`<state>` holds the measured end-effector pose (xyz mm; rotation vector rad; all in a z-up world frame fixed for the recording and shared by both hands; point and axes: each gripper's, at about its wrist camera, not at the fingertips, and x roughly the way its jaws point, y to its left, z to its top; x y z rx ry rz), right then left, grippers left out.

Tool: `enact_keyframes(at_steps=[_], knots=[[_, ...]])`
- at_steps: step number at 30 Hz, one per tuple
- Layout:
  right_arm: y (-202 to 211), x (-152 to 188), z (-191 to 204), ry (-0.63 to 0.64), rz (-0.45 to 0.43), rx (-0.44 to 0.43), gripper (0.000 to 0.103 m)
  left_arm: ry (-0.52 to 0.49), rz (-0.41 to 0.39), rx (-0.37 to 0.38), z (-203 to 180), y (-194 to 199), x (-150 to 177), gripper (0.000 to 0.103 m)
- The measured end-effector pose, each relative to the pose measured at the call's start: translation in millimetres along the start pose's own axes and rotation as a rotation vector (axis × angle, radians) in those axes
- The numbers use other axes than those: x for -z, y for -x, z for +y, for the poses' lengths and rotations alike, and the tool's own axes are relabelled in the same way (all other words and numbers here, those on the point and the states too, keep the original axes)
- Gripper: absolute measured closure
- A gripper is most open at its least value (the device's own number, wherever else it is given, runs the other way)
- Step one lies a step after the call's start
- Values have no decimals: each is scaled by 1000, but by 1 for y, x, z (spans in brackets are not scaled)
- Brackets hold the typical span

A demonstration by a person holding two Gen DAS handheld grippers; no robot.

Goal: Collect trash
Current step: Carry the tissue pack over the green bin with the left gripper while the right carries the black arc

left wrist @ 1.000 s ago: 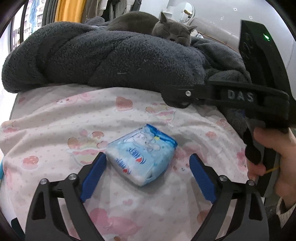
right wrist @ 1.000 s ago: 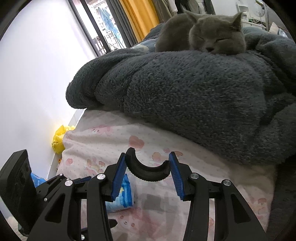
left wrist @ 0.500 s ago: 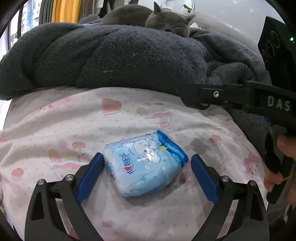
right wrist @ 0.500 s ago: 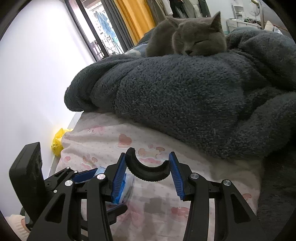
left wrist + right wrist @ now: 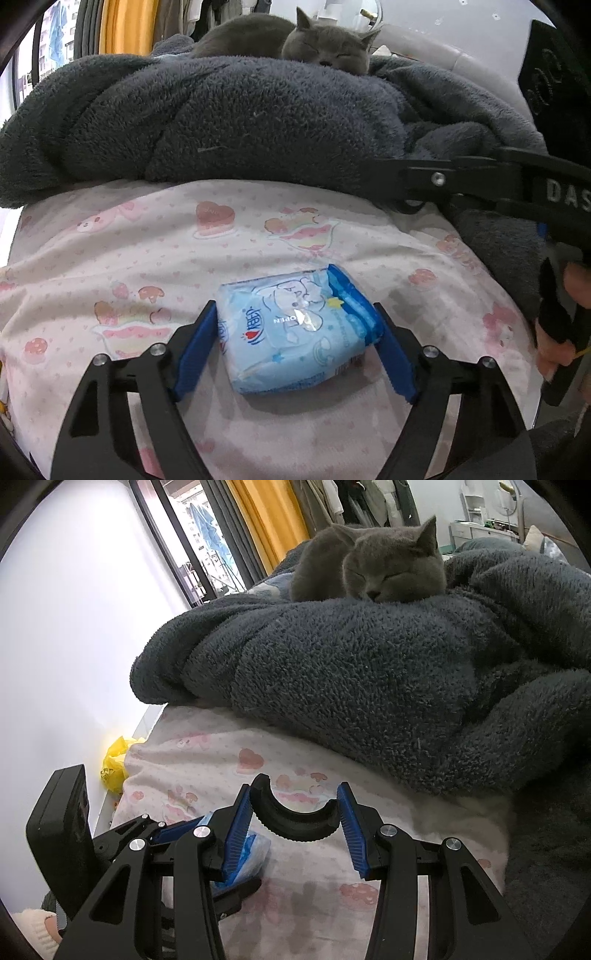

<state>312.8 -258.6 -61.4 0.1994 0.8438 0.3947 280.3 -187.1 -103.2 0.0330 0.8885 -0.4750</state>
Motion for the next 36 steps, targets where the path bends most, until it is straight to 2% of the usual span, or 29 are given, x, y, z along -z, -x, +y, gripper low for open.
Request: enact_keyframes(at_steps=[5, 12, 36], knots=[[1, 1, 12, 5, -4, -5, 55, -11, -21, 0, 0, 21, 7, 21], [1, 11, 45, 25, -6, -26, 55, 10, -33, -13, 27, 52, 24, 21], [-3, 48, 170, 133, -22, -128, 55, 85, -57, -156, 104, 157, 102, 21]])
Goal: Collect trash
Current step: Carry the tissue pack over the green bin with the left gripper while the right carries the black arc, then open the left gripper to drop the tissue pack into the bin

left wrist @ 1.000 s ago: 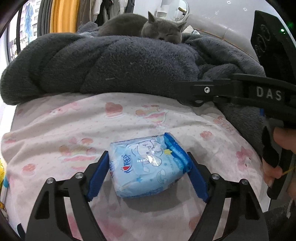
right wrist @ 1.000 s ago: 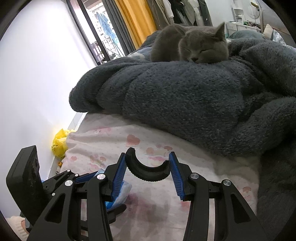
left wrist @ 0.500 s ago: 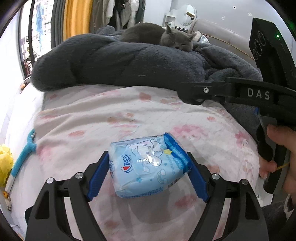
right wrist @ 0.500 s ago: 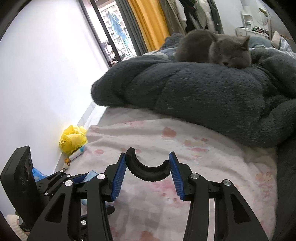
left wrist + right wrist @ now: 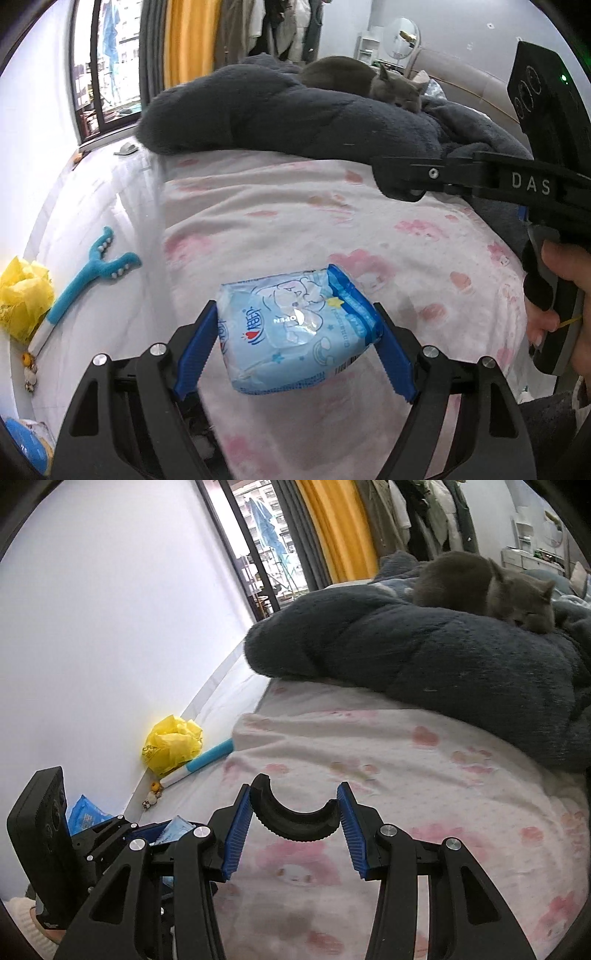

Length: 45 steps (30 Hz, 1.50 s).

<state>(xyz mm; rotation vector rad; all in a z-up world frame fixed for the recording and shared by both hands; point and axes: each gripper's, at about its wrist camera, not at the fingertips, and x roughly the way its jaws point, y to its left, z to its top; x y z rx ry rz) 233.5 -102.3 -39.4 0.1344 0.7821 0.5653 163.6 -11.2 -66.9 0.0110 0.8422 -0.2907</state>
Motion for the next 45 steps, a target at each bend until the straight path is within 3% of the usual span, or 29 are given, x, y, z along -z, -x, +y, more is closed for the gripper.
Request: enact_keyframes(at_steps=[23, 36, 45], knots=[[-41, 15, 109, 124, 29, -115, 55, 133, 73, -129, 113, 28, 71, 21], [-83, 18, 164, 183, 93, -173, 55, 212, 204, -192, 171, 13, 113, 21], [-104, 23, 195, 224, 135, -204, 55, 294, 287, -171, 203, 8, 137, 15]])
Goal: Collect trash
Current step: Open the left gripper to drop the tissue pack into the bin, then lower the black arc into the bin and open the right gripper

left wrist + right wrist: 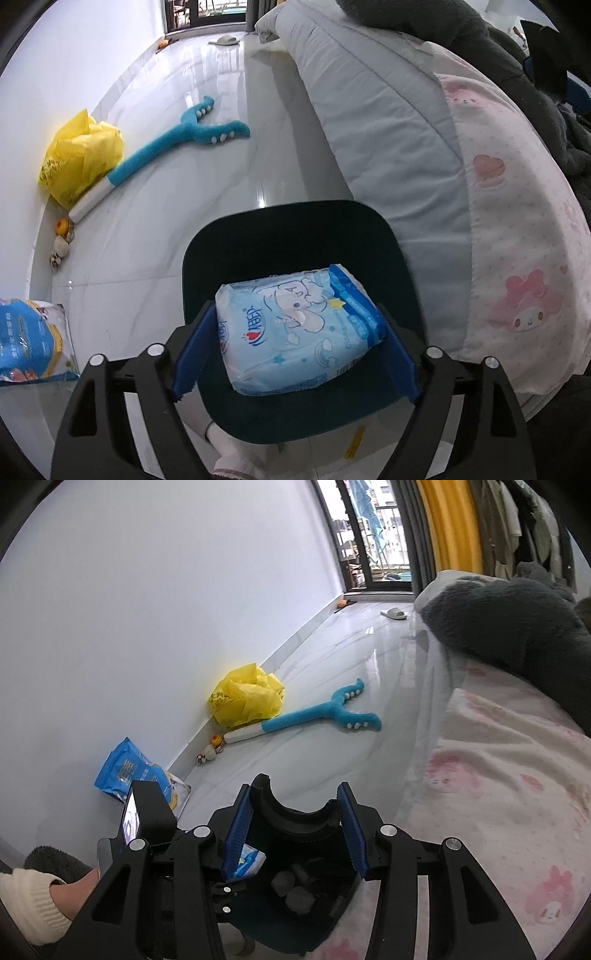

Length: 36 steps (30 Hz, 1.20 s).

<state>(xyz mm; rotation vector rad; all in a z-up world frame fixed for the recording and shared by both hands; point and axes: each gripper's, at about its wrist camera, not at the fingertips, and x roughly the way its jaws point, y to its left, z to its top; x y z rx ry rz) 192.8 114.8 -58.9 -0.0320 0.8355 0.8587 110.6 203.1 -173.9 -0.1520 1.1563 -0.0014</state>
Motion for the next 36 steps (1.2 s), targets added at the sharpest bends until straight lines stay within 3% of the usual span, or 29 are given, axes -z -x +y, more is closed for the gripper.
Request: enact_keyframes(at_steps=[11, 16, 36], knots=[[-37, 4, 20, 31, 74, -17, 55, 60, -78, -1, 26, 23, -2, 12], [-56, 10, 25, 40, 121, -15, 55, 94, -159, 6, 39, 44, -7, 12], [-141, 50, 41, 56, 332, 3, 55, 112, -370, 23, 50, 107, -13, 35]])
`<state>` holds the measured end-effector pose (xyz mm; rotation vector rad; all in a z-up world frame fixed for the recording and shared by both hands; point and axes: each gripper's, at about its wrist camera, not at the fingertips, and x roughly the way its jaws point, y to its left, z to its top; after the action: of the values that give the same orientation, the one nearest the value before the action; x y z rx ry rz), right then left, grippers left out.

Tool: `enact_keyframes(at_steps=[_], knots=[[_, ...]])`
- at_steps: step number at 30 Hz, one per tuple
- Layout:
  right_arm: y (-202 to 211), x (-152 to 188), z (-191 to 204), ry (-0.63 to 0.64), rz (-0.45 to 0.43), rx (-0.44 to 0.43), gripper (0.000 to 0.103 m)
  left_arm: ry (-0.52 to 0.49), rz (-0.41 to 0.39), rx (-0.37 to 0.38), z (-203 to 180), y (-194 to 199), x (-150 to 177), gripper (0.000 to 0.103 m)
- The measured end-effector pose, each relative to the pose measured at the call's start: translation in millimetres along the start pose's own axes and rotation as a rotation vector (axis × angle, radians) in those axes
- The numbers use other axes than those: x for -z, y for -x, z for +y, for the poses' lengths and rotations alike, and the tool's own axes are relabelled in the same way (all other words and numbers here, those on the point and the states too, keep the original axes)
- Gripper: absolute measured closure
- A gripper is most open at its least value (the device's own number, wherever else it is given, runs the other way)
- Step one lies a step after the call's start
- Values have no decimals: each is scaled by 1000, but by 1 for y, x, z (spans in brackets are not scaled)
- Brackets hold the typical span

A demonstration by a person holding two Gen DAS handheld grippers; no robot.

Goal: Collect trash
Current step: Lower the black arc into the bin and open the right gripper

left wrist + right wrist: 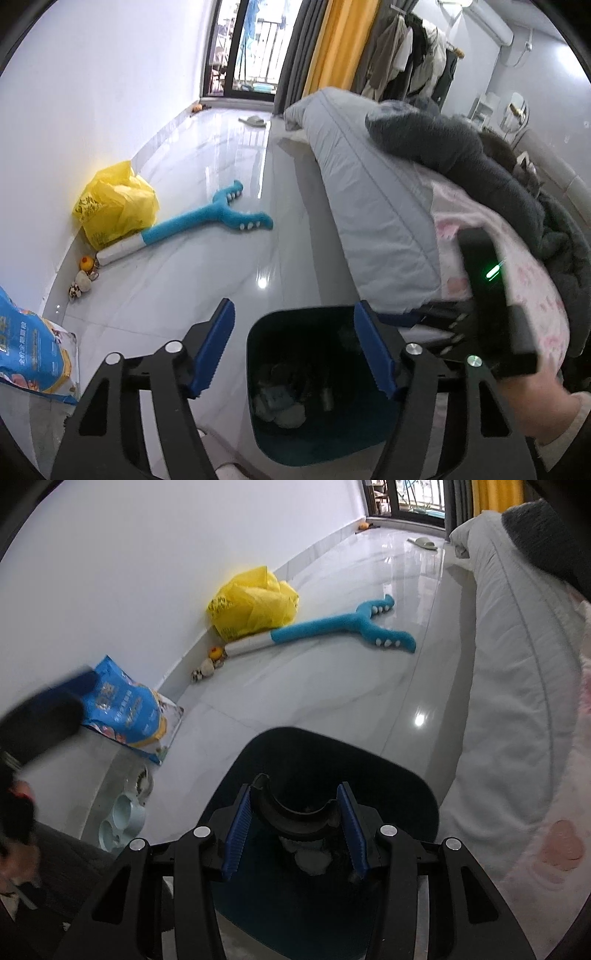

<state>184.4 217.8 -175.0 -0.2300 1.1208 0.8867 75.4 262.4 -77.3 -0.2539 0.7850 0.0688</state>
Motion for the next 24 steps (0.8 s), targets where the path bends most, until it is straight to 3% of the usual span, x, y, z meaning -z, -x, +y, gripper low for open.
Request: enact_keyframes(at_steps=[4, 6, 8, 13, 20, 24], knots=[[-15, 6, 2, 2, 47, 3, 55, 3, -45, 21, -4, 16, -9, 35], [-20, 9, 3, 6, 71, 13, 49, -6, -70, 17, -7, 21, -12, 35], [-18, 11, 3, 0, 69, 17, 43, -13, -87, 13, -9, 26, -17, 35], [-3, 14, 5, -5, 41, 22, 42, -34, -117, 22, -15, 36, -20, 34], [50, 26, 7, -50, -43, 38, 42, -86, -184, 35, -39, 65, -24, 29], [91, 44, 15, -57, -107, 61, 33, -121, -230, 10, -58, 86, -21, 23]])
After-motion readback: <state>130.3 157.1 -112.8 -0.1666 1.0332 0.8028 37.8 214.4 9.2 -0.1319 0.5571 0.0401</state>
